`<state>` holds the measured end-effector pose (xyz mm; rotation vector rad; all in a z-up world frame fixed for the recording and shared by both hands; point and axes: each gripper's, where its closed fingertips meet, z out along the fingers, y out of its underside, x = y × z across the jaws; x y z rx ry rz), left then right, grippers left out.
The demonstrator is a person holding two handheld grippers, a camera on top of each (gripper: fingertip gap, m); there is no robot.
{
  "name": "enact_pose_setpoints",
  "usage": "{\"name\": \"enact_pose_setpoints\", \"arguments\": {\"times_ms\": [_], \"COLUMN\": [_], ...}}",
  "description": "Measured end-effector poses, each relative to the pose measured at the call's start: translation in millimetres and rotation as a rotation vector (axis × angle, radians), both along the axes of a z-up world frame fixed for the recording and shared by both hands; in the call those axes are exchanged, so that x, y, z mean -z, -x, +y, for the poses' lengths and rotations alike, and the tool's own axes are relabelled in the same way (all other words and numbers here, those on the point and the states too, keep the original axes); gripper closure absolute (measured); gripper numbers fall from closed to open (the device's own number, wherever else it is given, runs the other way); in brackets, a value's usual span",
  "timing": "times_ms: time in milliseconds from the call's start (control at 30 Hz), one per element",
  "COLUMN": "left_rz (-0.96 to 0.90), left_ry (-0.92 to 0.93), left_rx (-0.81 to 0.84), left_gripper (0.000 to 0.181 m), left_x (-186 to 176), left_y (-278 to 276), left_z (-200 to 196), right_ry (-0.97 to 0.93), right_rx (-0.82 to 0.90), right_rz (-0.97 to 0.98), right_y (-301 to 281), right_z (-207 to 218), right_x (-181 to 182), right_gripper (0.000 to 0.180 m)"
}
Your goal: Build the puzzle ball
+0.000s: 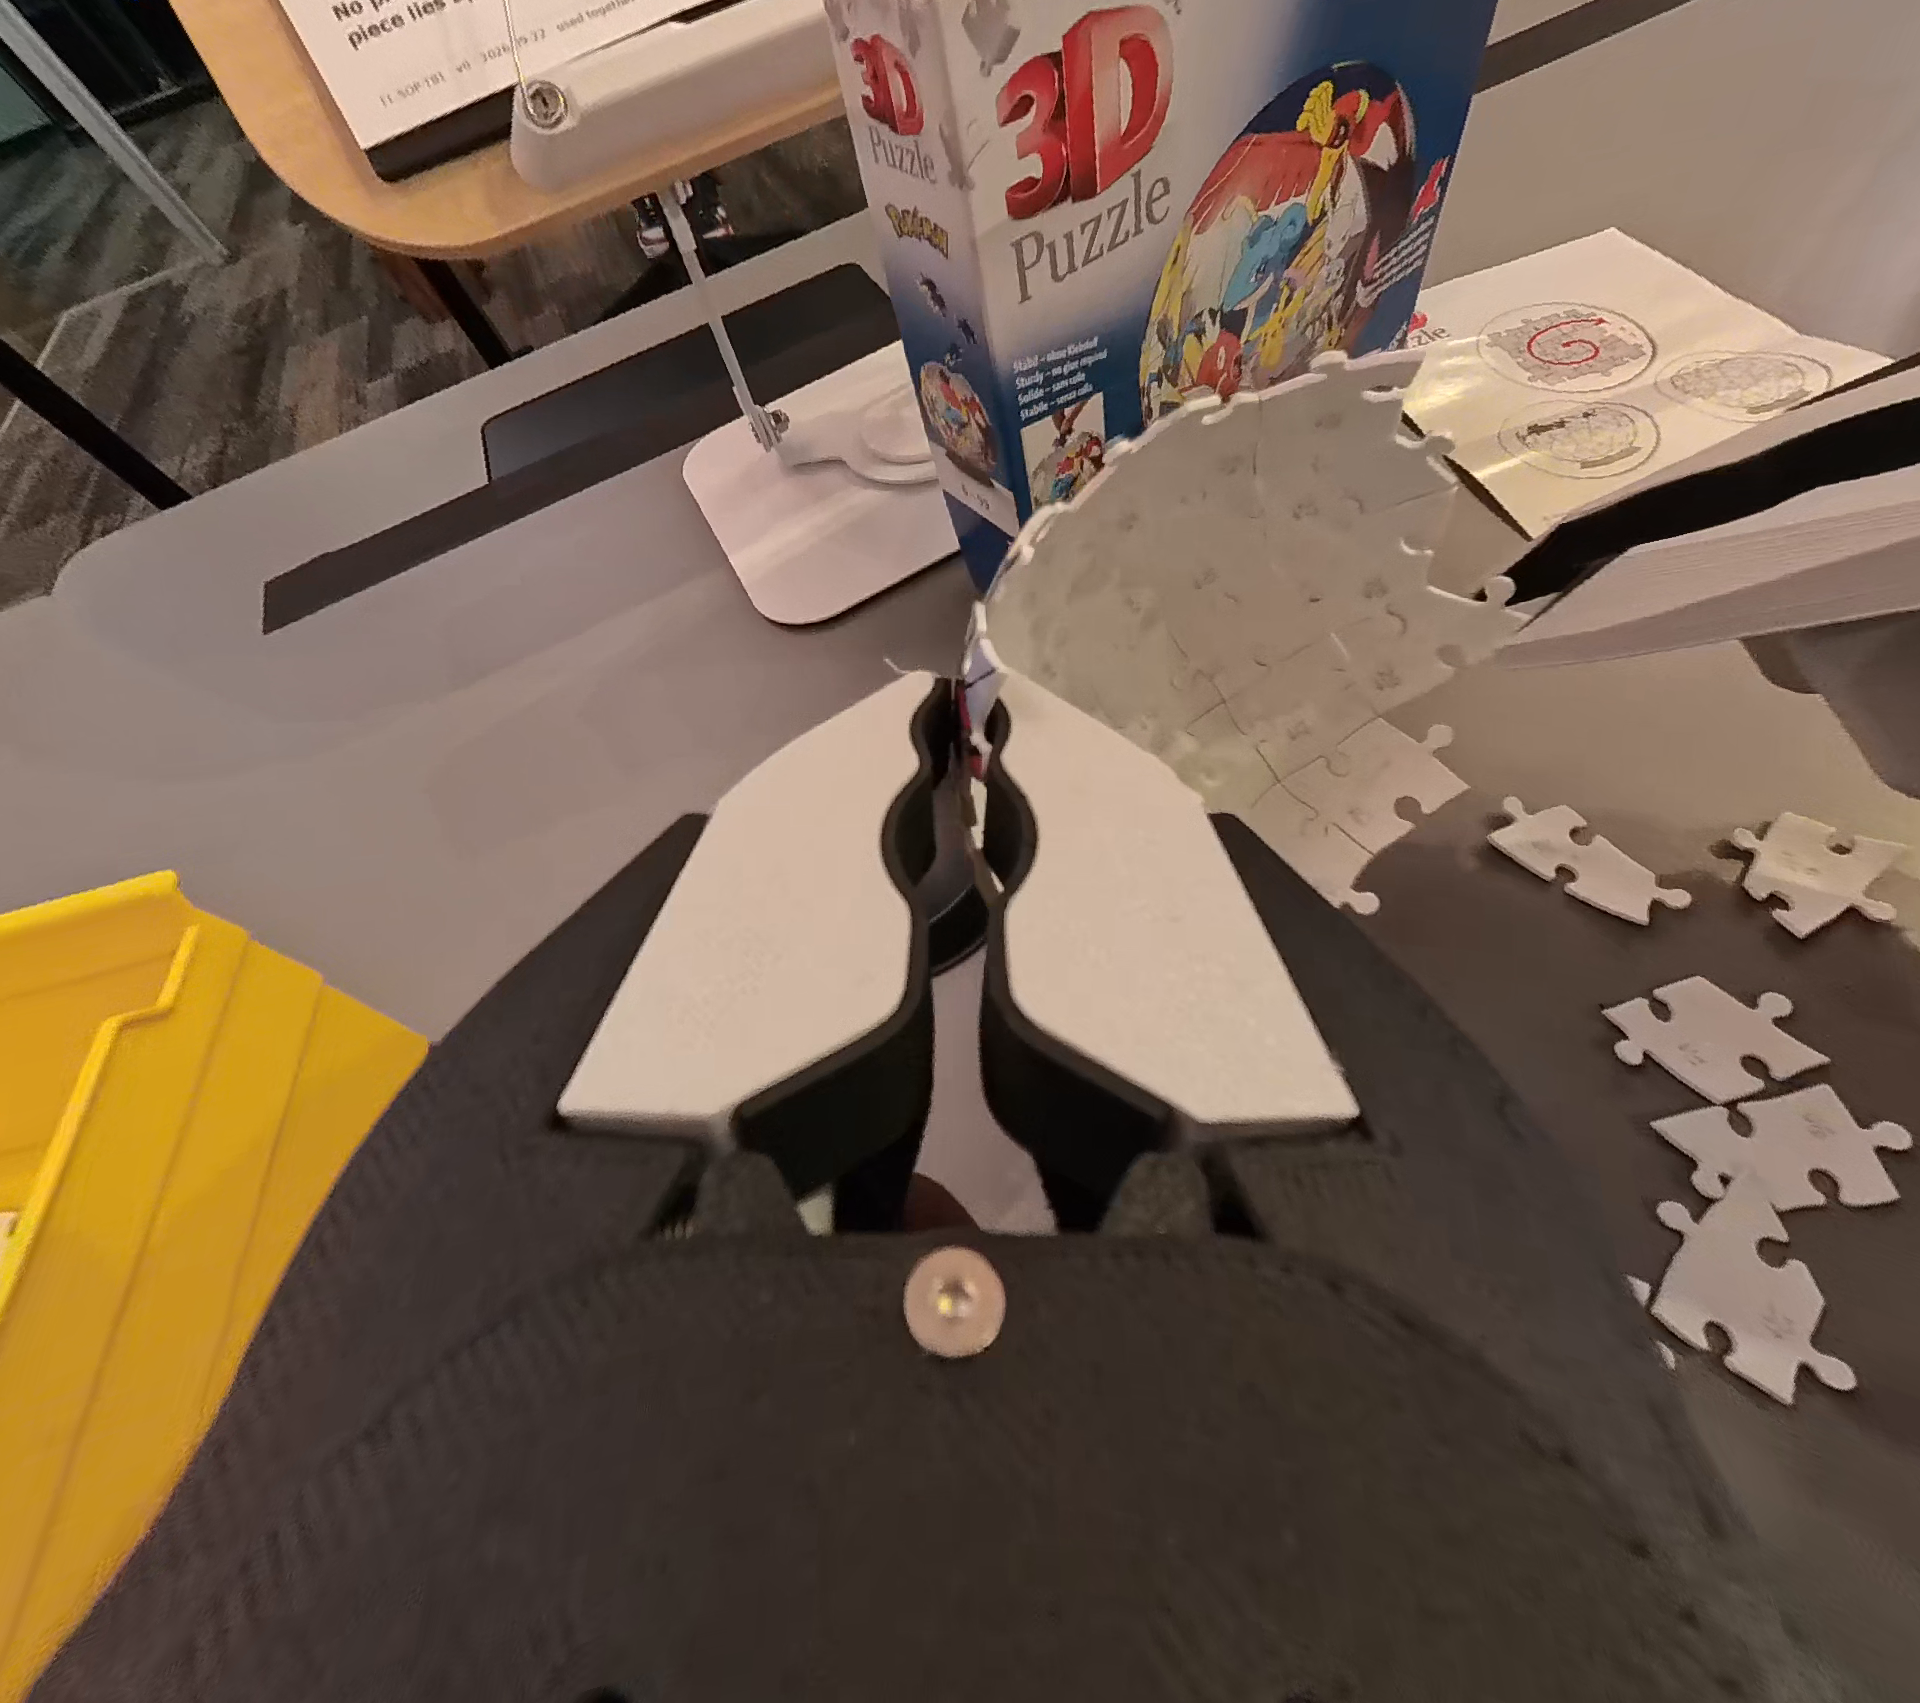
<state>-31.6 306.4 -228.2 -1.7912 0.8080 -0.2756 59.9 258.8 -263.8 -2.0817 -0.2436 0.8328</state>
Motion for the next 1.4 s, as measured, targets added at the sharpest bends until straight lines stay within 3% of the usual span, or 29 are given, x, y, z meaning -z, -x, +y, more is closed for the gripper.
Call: {"name": "enact_pose_setpoints", "arguments": {"times_ms": [500, 933, 1400], "left_rz": [-0.064, -0.107, -0.155], "left_ry": [0.042, 0.109, 0.181], "left_rx": [0.000, 0.009, -0.008], "left_gripper": [0.178, 0.177, 0.175], "left_x": [1.5, 13.5, 29.9], "left_y": [-1.8, -8.7, -7.9], "left_z": [-1.0, -6.6, -11.7], "right_ry": [0.125, 0.135, 0.167], "right_rx": [-0.074, -0.072, -0.063], "right_rz": [0.009, -0.033, -0.038], "right_y": [17.9, 17.4, 15.2], "right_z": [-15.3, -15.6, -16.7], "right_x": [26.5, 37.4, 49.9], "right_gripper": [0.148, 0.169, 0.172]}}
